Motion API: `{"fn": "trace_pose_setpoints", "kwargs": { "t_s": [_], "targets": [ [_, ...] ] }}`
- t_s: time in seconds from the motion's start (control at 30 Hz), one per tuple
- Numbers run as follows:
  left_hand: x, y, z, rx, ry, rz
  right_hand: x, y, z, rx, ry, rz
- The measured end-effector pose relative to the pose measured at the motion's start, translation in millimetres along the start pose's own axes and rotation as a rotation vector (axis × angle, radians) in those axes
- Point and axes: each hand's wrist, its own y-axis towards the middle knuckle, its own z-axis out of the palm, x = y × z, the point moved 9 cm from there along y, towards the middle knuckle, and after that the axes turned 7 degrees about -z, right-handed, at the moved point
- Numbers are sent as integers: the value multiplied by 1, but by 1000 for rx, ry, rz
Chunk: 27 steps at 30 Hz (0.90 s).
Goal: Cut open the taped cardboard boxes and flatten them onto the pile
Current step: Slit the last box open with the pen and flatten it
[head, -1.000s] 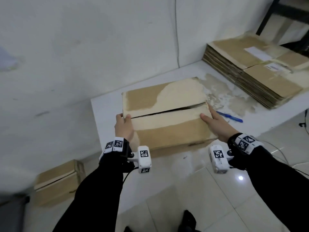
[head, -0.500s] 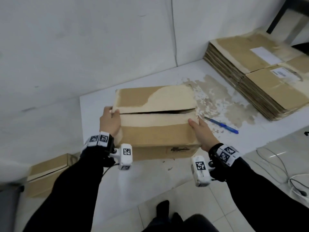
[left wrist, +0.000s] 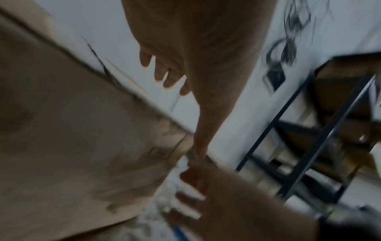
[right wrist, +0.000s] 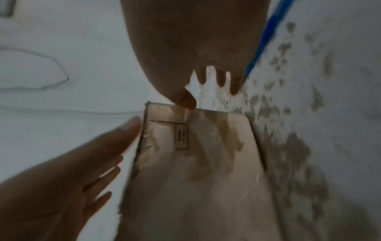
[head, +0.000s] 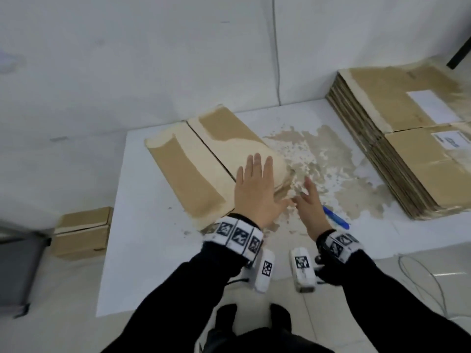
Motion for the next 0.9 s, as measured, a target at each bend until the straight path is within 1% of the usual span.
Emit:
{"fn": "trace_pose_setpoints", "kwargs": {
  "t_s": [0.07, 0.1, 0.13, 0.17, 0.23, 0.27, 0.3, 0.33, 0.37, 0.4, 0.43, 0.47, 0.5, 0.53, 0.57, 0.63, 0.67, 0.7, 0.73, 0.77, 0.83, 0.9],
  "targets": [
    [-3, 14, 27, 35, 133, -80, 0, 15, 10, 129, -66, -33],
    [-3, 18, 35, 31, 162, -95, -6, 18, 13, 162, -45, -24],
    [-2, 20, 39, 21, 168, -95, -14, 18, 16, 170, 23, 17],
    [-1, 19, 39, 8, 153, -79, -28, 17, 17, 154, 113, 95],
    [-4, 11, 34, -37, 80, 7, -55, 11, 18, 150, 282, 250],
    [-9, 4, 25, -107, 22, 80, -62, 6, 22, 196, 343, 291],
    [-13, -3, 11, -217, -34, 140, -65, 2, 28, 260, 382, 312],
    [-13, -9, -2, -324, -69, 161, -64, -1, 33, 315, 414, 326],
    [-11, -11, -11, -372, -85, 133, -61, -4, 39, 353, 447, 345],
    [-6, -8, -10, -309, -87, 57, -60, -6, 42, 361, 475, 368],
    [3, -6, 1, -191, -76, -46, -58, -6, 43, 350, 490, 373],
    [11, -4, 11, -94, -37, -122, -54, -4, 42, 331, 507, 356],
    [15, -4, 14, -45, 17, -152, -51, -1, 39, 300, 526, 331],
    [17, -3, 16, -32, 68, -142, -46, 0, 36, 266, 550, 301],
    [16, -3, 13, -54, 91, -112, -41, 2, 32, 229, 568, 262],
    [10, -7, -8, -169, 39, -40, -20, 0, 23, 168, 624, 177],
    [7, -10, -21, -239, -36, -7, -6, 0, 15, 138, 647, 119],
    [7, -14, -35, -304, -161, 11, 15, 0, 7, 112, 650, 31],
    [10, -18, -47, -358, -338, 18, 39, 0, -2, 93, 628, -83],
    [16, -21, -55, -385, -554, 7, 68, -2, -8, 93, 582, -219],
    [41, -27, -55, -418, -957, -76, 120, -9, -9, 140, 409, -478],
    [70, -36, -45, -458, -1184, -198, 152, -16, 7, 218, 183, -655]
  ]
}}
